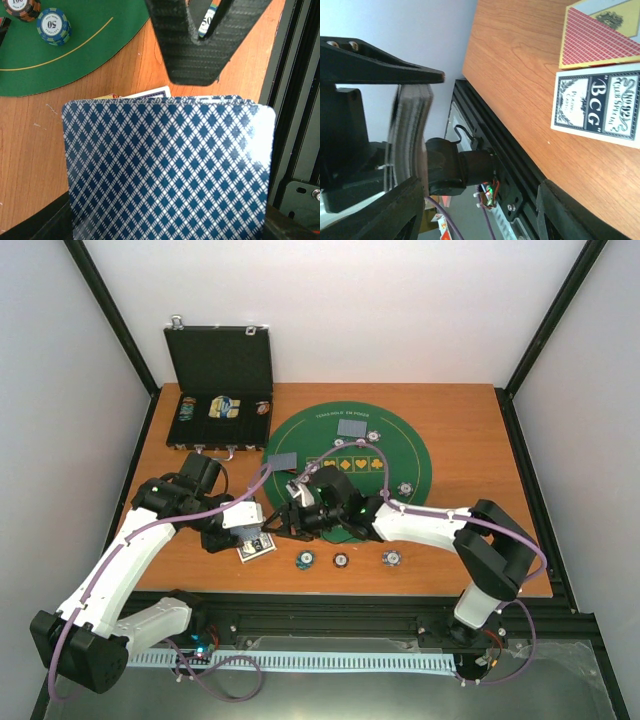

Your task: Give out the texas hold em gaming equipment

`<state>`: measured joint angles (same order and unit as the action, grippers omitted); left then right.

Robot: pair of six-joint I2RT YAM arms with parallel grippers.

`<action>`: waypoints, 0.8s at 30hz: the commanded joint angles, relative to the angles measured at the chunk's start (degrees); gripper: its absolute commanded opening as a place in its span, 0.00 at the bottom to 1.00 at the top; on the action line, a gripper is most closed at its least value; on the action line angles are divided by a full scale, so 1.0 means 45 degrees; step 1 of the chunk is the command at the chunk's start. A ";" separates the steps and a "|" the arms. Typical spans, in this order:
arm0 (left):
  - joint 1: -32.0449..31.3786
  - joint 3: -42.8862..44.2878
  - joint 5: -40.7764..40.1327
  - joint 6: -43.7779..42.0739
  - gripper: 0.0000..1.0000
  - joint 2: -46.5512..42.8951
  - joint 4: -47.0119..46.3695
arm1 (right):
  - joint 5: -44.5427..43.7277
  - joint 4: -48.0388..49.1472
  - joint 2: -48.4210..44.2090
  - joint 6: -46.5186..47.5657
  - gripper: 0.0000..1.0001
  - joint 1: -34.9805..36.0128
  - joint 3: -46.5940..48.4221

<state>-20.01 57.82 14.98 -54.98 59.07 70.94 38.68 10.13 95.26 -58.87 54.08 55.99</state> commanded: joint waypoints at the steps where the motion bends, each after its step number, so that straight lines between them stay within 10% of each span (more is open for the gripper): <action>1: -0.0065 0.0584 0.0088 -0.0304 0.18 -0.0235 0.0200 | -0.0345 -0.0338 -0.0675 0.0327 0.61 -0.0018 -0.0415; 24: -0.0070 0.0645 0.0098 -0.0267 0.18 -0.0237 0.0218 | 0.1195 0.3783 0.1115 -0.2058 0.61 0.0598 0.0616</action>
<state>-20.01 57.82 14.94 -55.31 59.07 71.02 42.70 22.74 98.04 -66.30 55.31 56.38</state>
